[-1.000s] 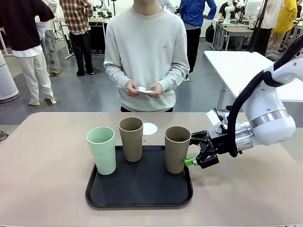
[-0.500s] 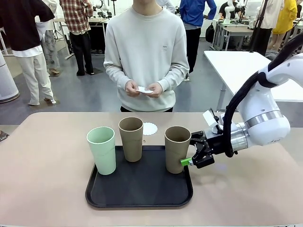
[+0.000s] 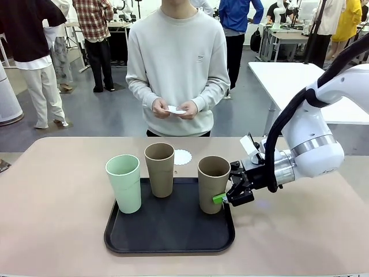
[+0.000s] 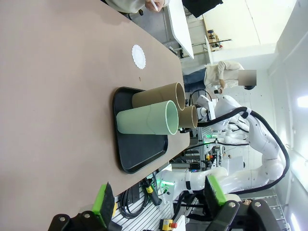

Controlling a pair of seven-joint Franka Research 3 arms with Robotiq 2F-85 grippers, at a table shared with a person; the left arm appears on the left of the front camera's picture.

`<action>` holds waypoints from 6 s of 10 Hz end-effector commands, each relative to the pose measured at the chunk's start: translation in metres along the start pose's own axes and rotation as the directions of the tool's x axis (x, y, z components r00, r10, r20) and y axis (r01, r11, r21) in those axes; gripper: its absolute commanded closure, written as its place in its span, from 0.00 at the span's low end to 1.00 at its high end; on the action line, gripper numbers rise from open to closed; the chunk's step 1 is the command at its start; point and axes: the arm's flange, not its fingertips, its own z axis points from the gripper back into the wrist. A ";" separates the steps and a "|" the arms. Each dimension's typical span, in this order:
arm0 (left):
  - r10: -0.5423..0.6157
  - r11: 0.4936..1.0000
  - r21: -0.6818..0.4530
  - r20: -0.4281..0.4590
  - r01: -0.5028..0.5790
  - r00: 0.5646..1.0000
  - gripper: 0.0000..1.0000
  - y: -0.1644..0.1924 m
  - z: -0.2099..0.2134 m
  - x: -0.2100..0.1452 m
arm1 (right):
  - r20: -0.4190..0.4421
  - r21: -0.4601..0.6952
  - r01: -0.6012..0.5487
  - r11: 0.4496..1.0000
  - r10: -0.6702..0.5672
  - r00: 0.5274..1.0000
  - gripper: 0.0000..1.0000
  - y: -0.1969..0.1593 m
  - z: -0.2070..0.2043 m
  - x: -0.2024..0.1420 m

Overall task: Place coasters on the table and set cups on them.
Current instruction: Pick up one Reusable plastic cup and place it on a coaster set by the human.

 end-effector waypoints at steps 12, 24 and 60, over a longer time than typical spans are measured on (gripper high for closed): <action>-0.018 1.000 -0.014 0.001 0.018 1.000 0.00 0.001 0.000 0.000 | 0.058 -0.012 0.215 0.977 -0.214 0.975 1.00 0.030 0.053 0.191; -0.018 1.000 -0.014 0.001 0.018 1.000 0.00 0.001 0.000 0.000 | -0.008 0.061 -0.028 0.998 0.029 1.000 0.18 -0.113 0.043 0.193; -0.018 1.000 -0.014 0.001 0.018 1.000 0.00 0.001 0.000 0.000 | 0.058 0.005 -0.047 0.999 0.047 0.997 0.18 -0.242 -0.058 0.057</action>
